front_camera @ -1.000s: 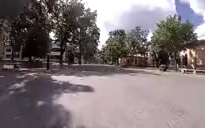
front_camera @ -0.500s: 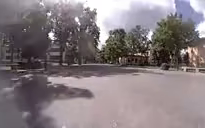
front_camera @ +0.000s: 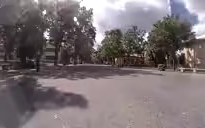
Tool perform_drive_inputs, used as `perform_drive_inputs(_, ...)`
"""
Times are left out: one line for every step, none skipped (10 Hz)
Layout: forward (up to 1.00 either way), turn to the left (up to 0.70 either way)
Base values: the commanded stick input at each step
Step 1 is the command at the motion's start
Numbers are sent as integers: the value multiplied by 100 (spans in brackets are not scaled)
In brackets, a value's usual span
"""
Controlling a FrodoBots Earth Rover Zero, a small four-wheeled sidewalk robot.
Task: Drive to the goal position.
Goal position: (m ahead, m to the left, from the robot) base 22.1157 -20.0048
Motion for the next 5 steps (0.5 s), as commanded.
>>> perform_drive_inputs(85,1)
perform_drive_inputs(85,1)
perform_drive_inputs(85,1)
perform_drive_inputs(85,1)
perform_drive_inputs(85,1)
